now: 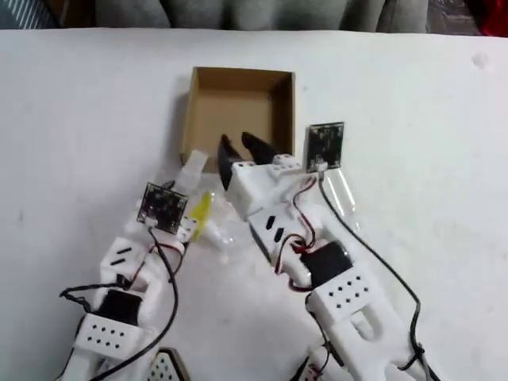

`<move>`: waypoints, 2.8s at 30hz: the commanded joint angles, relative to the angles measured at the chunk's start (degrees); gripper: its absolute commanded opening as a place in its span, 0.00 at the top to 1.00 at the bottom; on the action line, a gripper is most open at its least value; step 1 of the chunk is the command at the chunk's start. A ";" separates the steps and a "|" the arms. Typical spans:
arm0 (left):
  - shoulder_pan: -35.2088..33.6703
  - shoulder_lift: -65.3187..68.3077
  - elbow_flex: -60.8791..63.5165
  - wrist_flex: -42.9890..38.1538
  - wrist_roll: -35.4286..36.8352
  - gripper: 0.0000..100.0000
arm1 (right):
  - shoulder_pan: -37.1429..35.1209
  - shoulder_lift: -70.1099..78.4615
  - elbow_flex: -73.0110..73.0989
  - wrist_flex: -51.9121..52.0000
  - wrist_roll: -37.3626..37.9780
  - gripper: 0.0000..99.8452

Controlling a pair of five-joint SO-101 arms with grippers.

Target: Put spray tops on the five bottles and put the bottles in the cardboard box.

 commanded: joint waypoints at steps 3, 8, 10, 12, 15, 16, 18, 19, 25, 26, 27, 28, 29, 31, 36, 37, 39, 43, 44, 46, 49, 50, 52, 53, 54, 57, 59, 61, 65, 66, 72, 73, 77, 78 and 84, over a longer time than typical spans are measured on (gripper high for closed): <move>-0.04 -1.45 -0.88 -1.85 -0.70 0.97 | 1.01 -0.84 -3.78 0.48 0.70 0.98; -0.04 -1.45 -0.79 -1.85 -0.70 0.97 | 1.27 7.08 -6.68 0.40 0.62 0.98; -0.04 -1.45 -0.79 -1.85 -0.70 0.97 | 2.68 11.47 -8.88 0.40 0.53 0.98; -0.04 -1.45 -0.79 -1.85 -0.70 0.97 | 3.91 16.13 -11.60 0.40 0.53 0.98; -0.04 -1.45 -0.79 -1.85 -0.70 0.97 | 5.23 22.73 -15.30 0.40 0.53 0.98; -0.04 -1.45 -0.79 -1.85 -0.70 0.97 | 5.32 24.84 -16.26 0.40 0.53 0.98; -0.04 -1.45 -0.79 -1.85 -0.70 0.97 | 5.05 28.70 -18.11 0.40 0.53 0.98; -0.04 -1.45 -0.79 -1.85 -0.70 0.97 | 4.88 30.55 -18.99 0.40 0.53 0.98; -0.04 -1.45 -0.70 -1.85 -0.70 0.97 | 2.07 38.99 -23.21 0.40 0.53 0.98; -0.04 -1.45 -0.70 -1.85 -0.70 0.97 | 1.63 39.16 -23.30 0.40 0.62 0.98; -0.04 -1.45 -0.70 -1.85 -0.70 0.97 | 1.27 39.08 -23.30 0.40 0.62 0.98; -0.04 -1.45 -0.70 -1.85 -0.70 0.97 | 0.92 38.81 -23.30 0.57 0.62 0.98; -0.04 -1.45 -0.70 -1.85 -0.70 0.97 | 0.57 38.37 -23.30 0.75 0.79 0.98; -0.04 -1.45 -0.70 -1.85 -0.70 0.97 | -0.22 37.23 -22.51 0.92 0.88 0.98; -0.04 -1.45 -0.70 -1.85 -0.70 0.97 | -2.95 32.40 -18.64 0.75 0.97 0.98; -0.04 -1.45 -0.70 -1.85 -0.70 0.97 | -3.56 31.16 -17.85 0.75 1.05 0.98; -0.04 -1.45 -0.70 -1.85 -0.70 0.97 | -4.79 28.62 -16.00 0.75 1.05 0.98; -0.04 -1.45 -0.70 -1.85 -0.70 0.97 | -4.70 25.19 -14.15 0.92 1.23 0.98; -0.04 -1.45 -0.70 -1.85 -0.70 0.97 | -4.35 24.75 -14.07 1.01 2.64 0.98; -0.04 -1.45 -0.70 -1.85 -0.70 0.97 | -2.51 23.60 -13.71 1.80 7.82 0.98; -0.04 -1.45 -0.79 -1.85 -0.70 0.97 | -0.57 22.90 -14.51 4.62 15.74 0.98; -0.04 -1.45 -0.88 -1.85 -0.70 0.97 | 0.13 22.90 -15.38 5.93 17.85 0.98; -0.04 -1.45 -0.97 -1.85 -0.70 0.97 | 1.80 23.25 -17.85 9.89 20.57 0.98; -0.04 -1.45 -0.97 -1.85 -0.70 0.97 | 2.68 23.52 -19.43 12.26 21.36 0.98; -0.04 -1.45 -0.97 -1.85 -0.70 0.97 | 3.65 23.96 -21.27 14.73 21.98 0.98; -0.04 -1.45 -0.97 -1.85 -0.70 0.97 | 6.99 26.59 -27.43 21.58 23.91 0.98; -0.04 -1.45 -0.97 -1.85 -0.70 0.97 | 9.01 29.41 -31.38 24.66 24.70 0.98; -0.04 -1.45 -0.97 -1.85 -0.70 0.97 | 10.51 33.10 -34.99 26.77 24.70 0.98; -0.04 -1.45 -0.97 -1.85 -0.70 0.97 | 12.18 41.71 -42.20 29.23 24.53 0.98; -0.04 -1.45 -0.97 -1.85 -0.70 0.97 | 12.53 43.91 -44.04 29.85 24.53 0.98; -1.54 -1.45 -0.97 -1.85 -0.70 0.97 | 14.90 54.11 -55.21 36.09 24.44 0.83; -1.54 -1.45 -0.97 -1.85 -0.70 0.97 | 14.99 55.52 -56.53 36.62 24.44 0.82; -1.54 -1.45 -0.97 -1.85 -0.70 0.97 | 16.66 60.79 -60.92 36.62 24.44 0.81; -1.54 -1.45 -0.97 -1.85 -0.70 0.97 | 17.27 62.02 -62.24 36.62 24.26 0.81; -1.54 -1.45 -0.97 -1.85 -0.70 0.97 | 19.30 70.55 -69.98 36.97 13.80 0.81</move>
